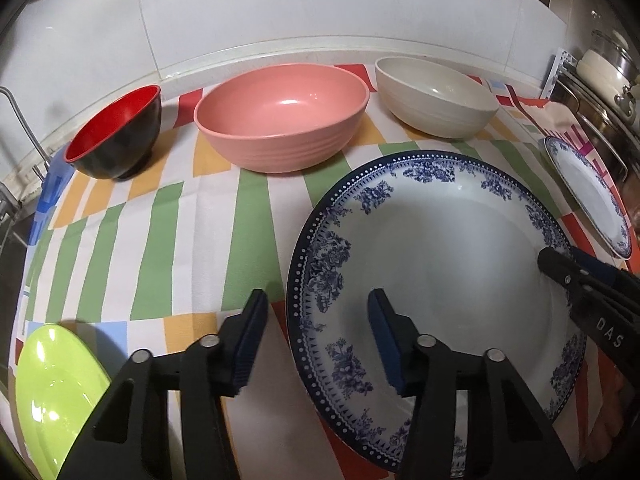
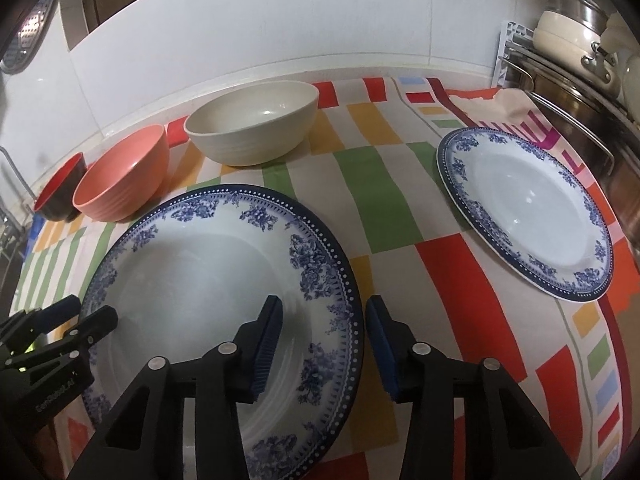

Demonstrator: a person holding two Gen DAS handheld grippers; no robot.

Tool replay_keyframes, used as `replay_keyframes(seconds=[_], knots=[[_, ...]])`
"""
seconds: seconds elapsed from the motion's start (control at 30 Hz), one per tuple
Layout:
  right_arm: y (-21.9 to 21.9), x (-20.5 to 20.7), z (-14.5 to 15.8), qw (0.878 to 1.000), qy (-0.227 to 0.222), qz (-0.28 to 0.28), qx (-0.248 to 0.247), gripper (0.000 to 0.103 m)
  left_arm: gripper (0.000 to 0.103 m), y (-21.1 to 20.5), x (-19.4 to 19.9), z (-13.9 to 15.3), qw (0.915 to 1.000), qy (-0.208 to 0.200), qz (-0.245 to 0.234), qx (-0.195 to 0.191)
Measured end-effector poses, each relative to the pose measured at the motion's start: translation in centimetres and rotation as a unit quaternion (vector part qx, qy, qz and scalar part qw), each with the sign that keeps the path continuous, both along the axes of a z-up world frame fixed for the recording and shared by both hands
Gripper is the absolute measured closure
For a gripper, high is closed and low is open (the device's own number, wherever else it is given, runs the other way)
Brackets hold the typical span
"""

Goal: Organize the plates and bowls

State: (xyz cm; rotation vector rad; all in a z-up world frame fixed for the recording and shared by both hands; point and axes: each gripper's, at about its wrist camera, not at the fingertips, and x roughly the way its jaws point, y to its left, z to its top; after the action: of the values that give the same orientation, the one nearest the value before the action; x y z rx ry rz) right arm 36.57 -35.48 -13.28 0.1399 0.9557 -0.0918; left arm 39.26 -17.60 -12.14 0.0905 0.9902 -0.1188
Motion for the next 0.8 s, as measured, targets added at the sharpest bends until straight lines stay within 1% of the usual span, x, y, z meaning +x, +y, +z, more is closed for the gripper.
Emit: replay_keyframes(seconds=[0.13, 0.33, 0.47, 0.8], knots=[[0.0, 0.0, 0.0, 1.0, 0.0, 0.0, 0.0, 0.065, 0.065, -0.1, 0.2, 0.0, 1.0, 0.002, -0.004, -0.006], [0.0, -0.2, 0.2, 1.0, 0.002, -0.004, 0.0, 0.067, 0.067, -0.1, 0.2, 0.2, 1.0, 0.005, 0.003, -0.007], [0.2, -0.6, 0.6, 1.0, 0.002, -0.003, -0.001, 0.067, 0.067, 0.2, -0.2, 0.5, 1.0, 0.0, 0.006, -0.007], [1.9, -2.4, 2.7, 1.0, -0.018, 0.013, -0.011, 0.068, 0.067, 2.0, -2.8, 2.6, 0.9993, -0.031, 0.018, -0.01]])
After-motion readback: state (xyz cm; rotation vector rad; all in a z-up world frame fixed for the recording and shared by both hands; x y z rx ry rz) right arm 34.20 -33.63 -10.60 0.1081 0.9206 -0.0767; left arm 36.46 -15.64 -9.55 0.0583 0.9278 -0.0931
